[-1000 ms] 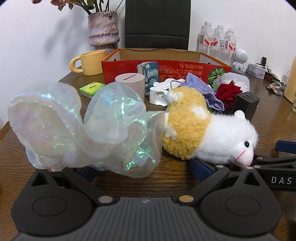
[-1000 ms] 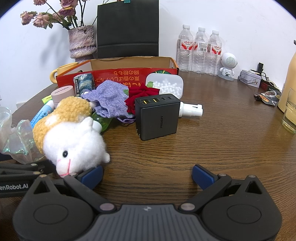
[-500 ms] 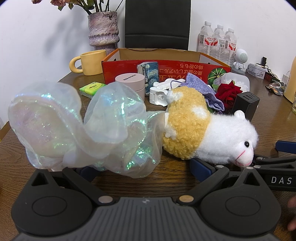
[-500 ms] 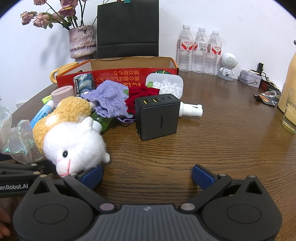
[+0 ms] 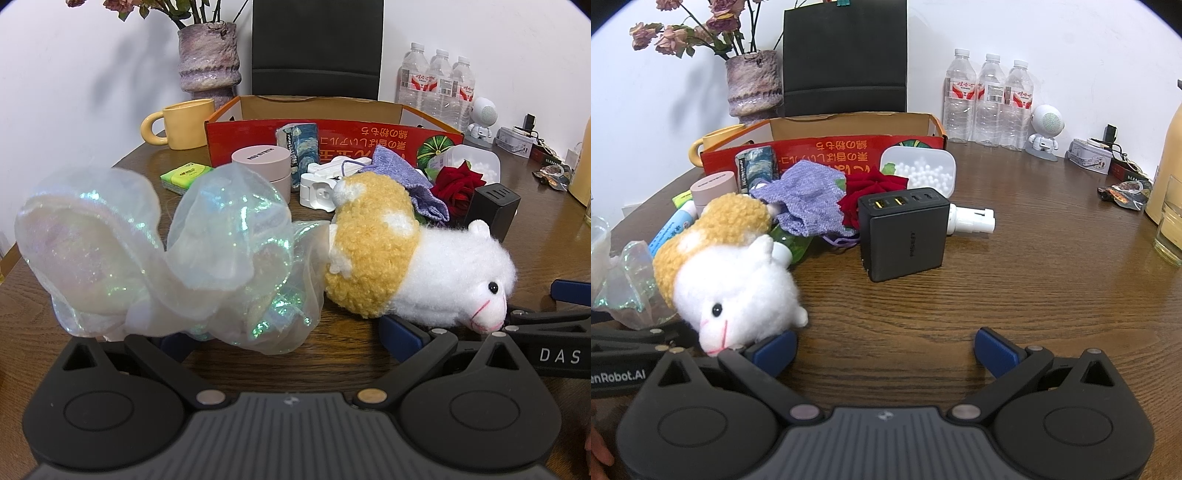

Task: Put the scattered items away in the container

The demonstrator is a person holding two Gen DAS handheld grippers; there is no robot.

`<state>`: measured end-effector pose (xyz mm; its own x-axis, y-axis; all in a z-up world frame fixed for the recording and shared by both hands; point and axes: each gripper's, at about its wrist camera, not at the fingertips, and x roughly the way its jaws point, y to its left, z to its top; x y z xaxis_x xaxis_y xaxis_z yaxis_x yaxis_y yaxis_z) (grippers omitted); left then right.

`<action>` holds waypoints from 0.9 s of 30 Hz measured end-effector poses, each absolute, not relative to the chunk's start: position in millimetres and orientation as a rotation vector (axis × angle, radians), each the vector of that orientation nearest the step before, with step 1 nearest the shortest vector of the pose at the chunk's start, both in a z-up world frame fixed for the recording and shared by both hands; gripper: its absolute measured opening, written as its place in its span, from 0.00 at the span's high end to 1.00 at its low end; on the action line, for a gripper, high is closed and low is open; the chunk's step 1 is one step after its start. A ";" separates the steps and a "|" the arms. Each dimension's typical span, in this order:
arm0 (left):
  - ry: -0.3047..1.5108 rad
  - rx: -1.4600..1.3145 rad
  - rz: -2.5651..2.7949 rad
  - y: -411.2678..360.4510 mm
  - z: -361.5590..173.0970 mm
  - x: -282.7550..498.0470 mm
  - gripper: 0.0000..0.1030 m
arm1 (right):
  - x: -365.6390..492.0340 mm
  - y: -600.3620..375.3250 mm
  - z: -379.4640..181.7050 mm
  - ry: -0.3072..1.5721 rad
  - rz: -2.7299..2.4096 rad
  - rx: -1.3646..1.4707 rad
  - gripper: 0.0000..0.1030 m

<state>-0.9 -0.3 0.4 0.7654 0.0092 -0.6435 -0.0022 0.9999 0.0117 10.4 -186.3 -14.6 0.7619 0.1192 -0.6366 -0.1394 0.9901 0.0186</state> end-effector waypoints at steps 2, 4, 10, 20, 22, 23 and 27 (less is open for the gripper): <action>0.701 0.011 0.006 -0.3 0.4 -0.8 0.00 | 10.4 -186.2 -14.4 0.690 0.141 -0.030 0.00; 0.701 0.011 0.006 -0.1 0.3 -0.8 0.00 | 10.7 -186.4 -14.6 0.690 0.141 -0.030 0.00; 0.701 0.011 0.006 -0.1 0.3 -0.7 0.00 | 12.4 -185.5 -14.7 0.690 0.137 -0.028 0.00; 0.702 0.009 0.006 -0.3 0.2 -0.4 0.00 | 11.5 -184.3 -14.5 0.690 0.122 -0.022 0.00; 0.702 0.009 0.006 -0.1 0.2 -0.4 0.00 | 11.5 -184.4 -14.6 0.690 0.122 -0.022 0.00; 0.702 0.009 0.006 -0.1 0.2 -0.4 0.00 | 11.5 -184.4 -14.6 0.690 0.122 -0.022 0.00; 0.701 0.012 0.011 -0.6 0.2 -3.2 0.00 | 11.4 -184.7 -14.6 0.690 0.122 -0.022 0.00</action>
<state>-3.2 -0.6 0.2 0.7639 0.0139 -0.6451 -0.0056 0.9999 0.0149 11.4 -184.7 -14.6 0.7642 0.1054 -0.6363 -0.1197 0.9926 0.0206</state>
